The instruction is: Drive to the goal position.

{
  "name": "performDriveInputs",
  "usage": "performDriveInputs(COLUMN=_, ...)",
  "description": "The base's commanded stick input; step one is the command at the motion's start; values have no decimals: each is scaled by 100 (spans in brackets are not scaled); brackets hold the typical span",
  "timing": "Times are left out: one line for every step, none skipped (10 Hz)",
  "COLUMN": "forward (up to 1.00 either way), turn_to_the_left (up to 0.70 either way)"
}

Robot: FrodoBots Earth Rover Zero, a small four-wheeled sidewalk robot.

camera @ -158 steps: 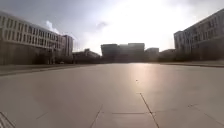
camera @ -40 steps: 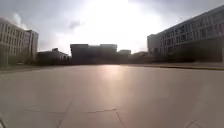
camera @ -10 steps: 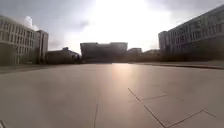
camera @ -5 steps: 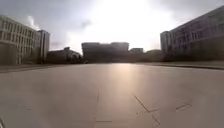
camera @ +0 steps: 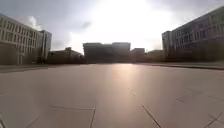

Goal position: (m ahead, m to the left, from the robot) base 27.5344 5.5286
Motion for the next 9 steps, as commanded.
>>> performDriveInputs(forward=100, turn_to_the_left=3)
performDriveInputs(forward=100, turn_to_the_left=3)
performDriveInputs(forward=100, turn_to_the_left=3)
performDriveInputs(forward=100, turn_to_the_left=3)
performDriveInputs(forward=100, turn_to_the_left=3)
performDriveInputs(forward=100, turn_to_the_left=3)
performDriveInputs(forward=100, turn_to_the_left=3)
performDriveInputs(forward=100, turn_to_the_left=3)
performDriveInputs(forward=100, turn_to_the_left=3)
